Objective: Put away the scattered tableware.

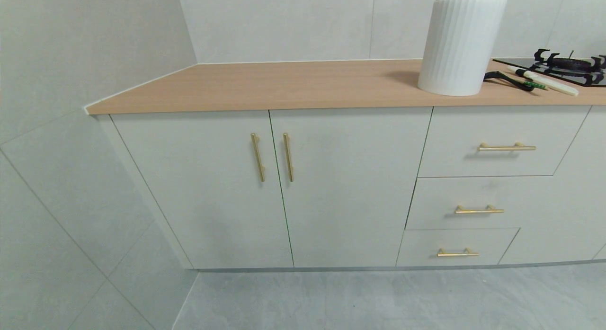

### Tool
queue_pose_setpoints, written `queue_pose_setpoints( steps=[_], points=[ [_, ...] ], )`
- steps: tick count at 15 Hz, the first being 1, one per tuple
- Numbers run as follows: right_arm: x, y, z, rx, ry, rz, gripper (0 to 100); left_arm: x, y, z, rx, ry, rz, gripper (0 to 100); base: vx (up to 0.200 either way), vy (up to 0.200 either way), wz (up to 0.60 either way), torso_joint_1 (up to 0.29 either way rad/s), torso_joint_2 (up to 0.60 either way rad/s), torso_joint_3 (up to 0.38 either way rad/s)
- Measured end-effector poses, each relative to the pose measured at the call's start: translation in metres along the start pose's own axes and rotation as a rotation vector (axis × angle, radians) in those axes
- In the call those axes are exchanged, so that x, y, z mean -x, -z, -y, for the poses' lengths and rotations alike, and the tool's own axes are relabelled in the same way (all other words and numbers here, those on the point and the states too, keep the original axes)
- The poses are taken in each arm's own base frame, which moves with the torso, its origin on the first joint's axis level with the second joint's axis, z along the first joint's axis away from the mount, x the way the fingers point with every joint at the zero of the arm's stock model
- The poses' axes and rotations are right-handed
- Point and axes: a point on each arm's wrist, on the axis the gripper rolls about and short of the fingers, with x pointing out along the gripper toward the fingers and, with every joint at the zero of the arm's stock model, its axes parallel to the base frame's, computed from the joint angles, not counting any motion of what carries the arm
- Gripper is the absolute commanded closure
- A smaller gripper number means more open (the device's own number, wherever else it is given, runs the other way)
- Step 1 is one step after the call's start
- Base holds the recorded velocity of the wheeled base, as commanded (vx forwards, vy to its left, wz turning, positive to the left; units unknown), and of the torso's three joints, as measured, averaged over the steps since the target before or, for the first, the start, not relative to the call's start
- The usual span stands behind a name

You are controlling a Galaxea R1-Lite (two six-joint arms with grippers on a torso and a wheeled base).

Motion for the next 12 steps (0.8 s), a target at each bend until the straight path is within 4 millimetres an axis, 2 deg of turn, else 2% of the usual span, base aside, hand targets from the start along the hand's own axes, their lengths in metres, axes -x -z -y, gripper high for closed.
queue_pose_setpoints(
  steps=[12],
  points=[
    [-0.0004,0.0008,0.0002,-0.068,0.003,-0.008,0,-0.0002,0.0022,0.0005,0.031,0.019,-0.017,0,0.000,0.000,0.00,0.000,0.00,0.000]
  ],
)
